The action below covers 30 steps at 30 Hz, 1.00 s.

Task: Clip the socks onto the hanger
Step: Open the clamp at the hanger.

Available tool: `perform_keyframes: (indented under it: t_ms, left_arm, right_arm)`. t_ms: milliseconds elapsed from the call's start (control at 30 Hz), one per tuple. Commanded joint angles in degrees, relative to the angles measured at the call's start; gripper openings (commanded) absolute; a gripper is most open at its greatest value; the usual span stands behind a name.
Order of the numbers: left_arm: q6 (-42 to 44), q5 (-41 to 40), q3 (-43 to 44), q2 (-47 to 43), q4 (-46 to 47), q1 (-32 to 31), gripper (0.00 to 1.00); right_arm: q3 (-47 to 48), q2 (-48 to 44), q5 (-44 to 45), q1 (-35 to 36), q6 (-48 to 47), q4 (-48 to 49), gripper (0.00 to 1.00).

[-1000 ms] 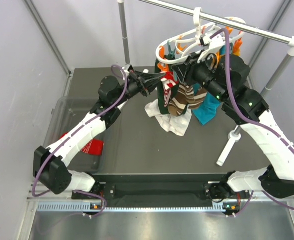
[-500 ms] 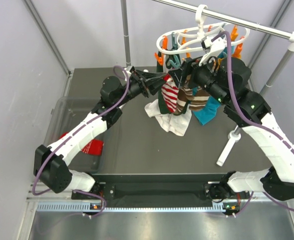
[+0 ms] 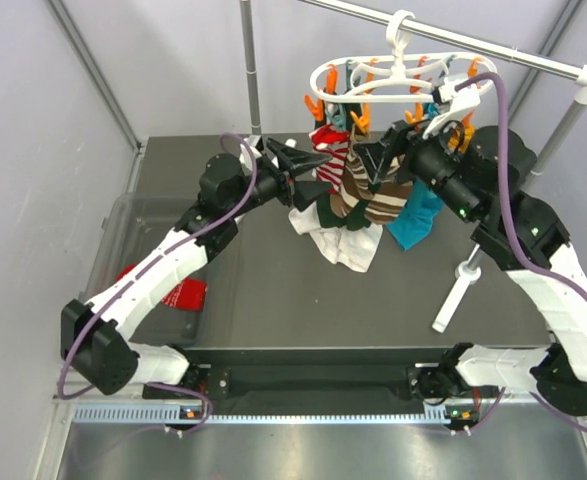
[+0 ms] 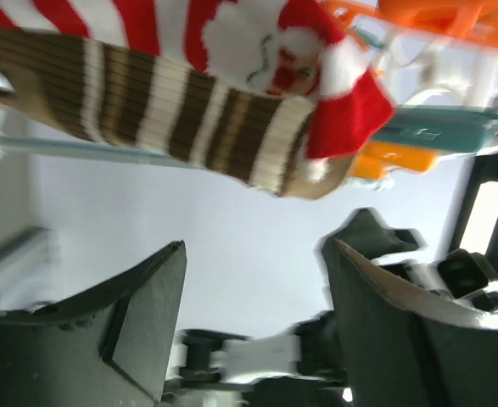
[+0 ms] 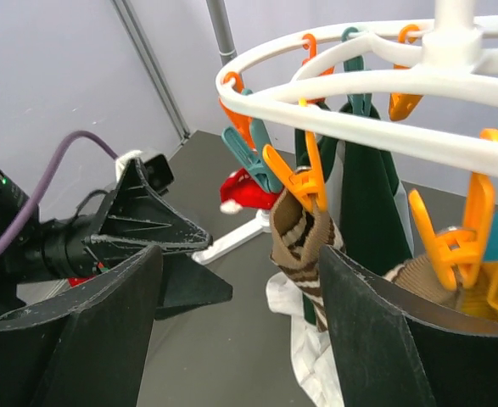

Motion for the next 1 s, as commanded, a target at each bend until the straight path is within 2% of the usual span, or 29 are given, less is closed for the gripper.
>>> perform_keyframes:
  t_ms: [0, 33, 133, 167, 233, 267, 367, 467, 500, 633, 800, 967]
  left_arm:
    - [19.3, -1.9, 4.7, -4.2, -9.1, 0.9, 0.71]
    - [28.4, -5.0, 6.5, -4.9, -17.0, 0.9, 0.7]
    - [40.1, -11.2, 11.1, -7.4, -23.8, 0.9, 0.68]
    - [46.6, -13.6, 11.3, -8.3, -23.8, 1.0, 0.67]
    - [53.4, -20.5, 10.0, -11.2, -21.5, 1.0, 0.66]
    - [59.4, -21.9, 9.2, -11.9, -17.2, 0.9, 0.66]
    - [68.1, -22.4, 8.1, -12.4, -10.0, 1.0, 0.67]
    - [73.2, -19.3, 10.5, -9.1, -8.7, 1.1, 0.67]
    - [74.5, -15.3, 11.8, -7.4, -7.1, 1.2, 0.61]
    - [80.4, -7.2, 14.1, -2.5, -4.0, 1.6, 0.56]
    - [81.6, -0.4, 15.5, 1.2, -0.9, 3.5, 0.55]
    - [77.7, 8.8, 13.4, 4.3, 9.4, 7.6, 0.57]
  right_arm:
    - [-1.4, -2.7, 0.5, 0.0, -1.0, 0.4, 0.73]
    - [-2.4, -3.7, -0.2, 0.0, -1.1, 0.7, 0.73]
    - [-3.6, -5.8, -2.5, 0.0, -1.6, 0.9, 0.7]
    - [-4.3, -6.5, -3.5, 0.1, -2.0, 1.1, 0.69]
    - [-5.4, -8.0, -8.1, 0.0, -2.9, 2.7, 0.62]
    - [-6.5, -8.6, -9.7, 0.0, -3.5, 3.5, 0.59]
    - [-6.7, -9.5, -16.9, 0.0, -4.1, 4.4, 0.51]
    - [-5.9, -9.5, -21.8, 0.0, -4.0, 4.0, 0.48]
    - [-5.8, -9.5, -23.6, 0.0, -3.9, 4.0, 0.46]
    - [-5.6, -9.6, -27.1, 0.1, -3.5, 4.1, 0.44]
    - [-6.0, -10.7, -30.0, 0.2, -4.3, 3.9, 0.42]
    - [-7.5, -12.4, -31.1, 0.2, -4.6, 4.7, 0.41]
